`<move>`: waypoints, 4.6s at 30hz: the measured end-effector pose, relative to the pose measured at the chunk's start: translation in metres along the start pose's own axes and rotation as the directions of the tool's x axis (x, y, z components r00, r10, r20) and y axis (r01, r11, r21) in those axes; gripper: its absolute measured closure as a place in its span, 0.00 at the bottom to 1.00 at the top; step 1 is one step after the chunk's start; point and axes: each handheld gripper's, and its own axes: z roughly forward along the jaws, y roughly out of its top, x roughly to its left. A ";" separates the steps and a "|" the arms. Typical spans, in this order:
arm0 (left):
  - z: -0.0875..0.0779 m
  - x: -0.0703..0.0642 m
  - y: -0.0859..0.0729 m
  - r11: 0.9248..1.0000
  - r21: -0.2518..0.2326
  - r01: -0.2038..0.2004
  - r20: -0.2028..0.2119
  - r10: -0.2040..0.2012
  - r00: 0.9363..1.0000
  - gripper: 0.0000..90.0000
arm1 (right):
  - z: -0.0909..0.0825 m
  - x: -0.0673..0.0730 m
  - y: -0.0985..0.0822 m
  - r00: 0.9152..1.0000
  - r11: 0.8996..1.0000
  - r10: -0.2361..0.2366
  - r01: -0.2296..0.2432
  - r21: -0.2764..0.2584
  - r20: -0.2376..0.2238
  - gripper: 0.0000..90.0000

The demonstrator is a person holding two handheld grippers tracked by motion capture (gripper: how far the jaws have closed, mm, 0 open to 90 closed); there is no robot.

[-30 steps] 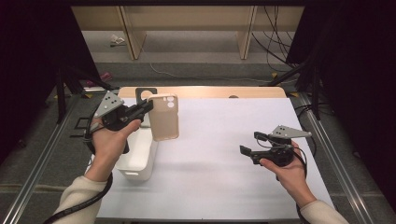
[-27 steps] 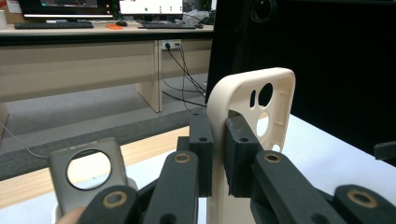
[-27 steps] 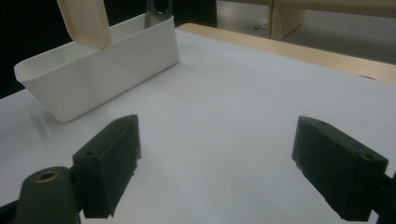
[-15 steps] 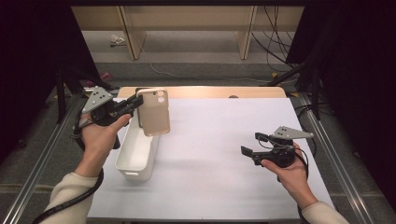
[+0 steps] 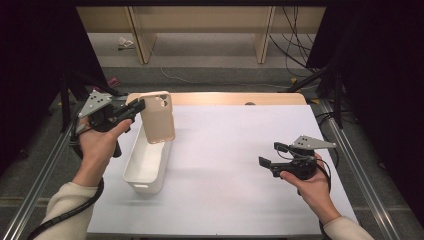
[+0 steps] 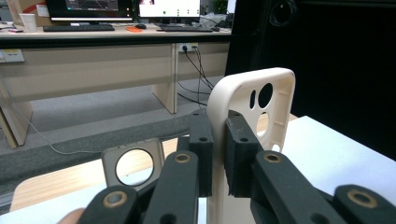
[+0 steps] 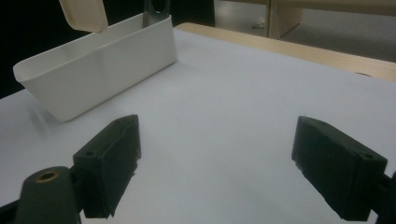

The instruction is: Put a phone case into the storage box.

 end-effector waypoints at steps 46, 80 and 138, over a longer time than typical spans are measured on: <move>0.036 0.055 -0.011 0.997 0.032 -0.073 -0.023 0.073 0.997 0.92 | 0.001 -0.002 -0.001 1.000 1.000 0.014 -0.014 0.007 -0.005 0.18; 0.071 0.075 -0.048 0.992 0.120 -0.045 -0.031 0.049 0.998 0.92 | 0.003 -0.003 -0.002 1.000 0.999 0.029 -0.029 0.013 -0.011 0.18; 0.096 0.086 -0.074 0.980 0.199 -0.028 -0.102 0.049 0.994 0.88 | 0.003 -0.003 -0.002 0.999 0.999 0.039 -0.038 0.014 -0.015 0.18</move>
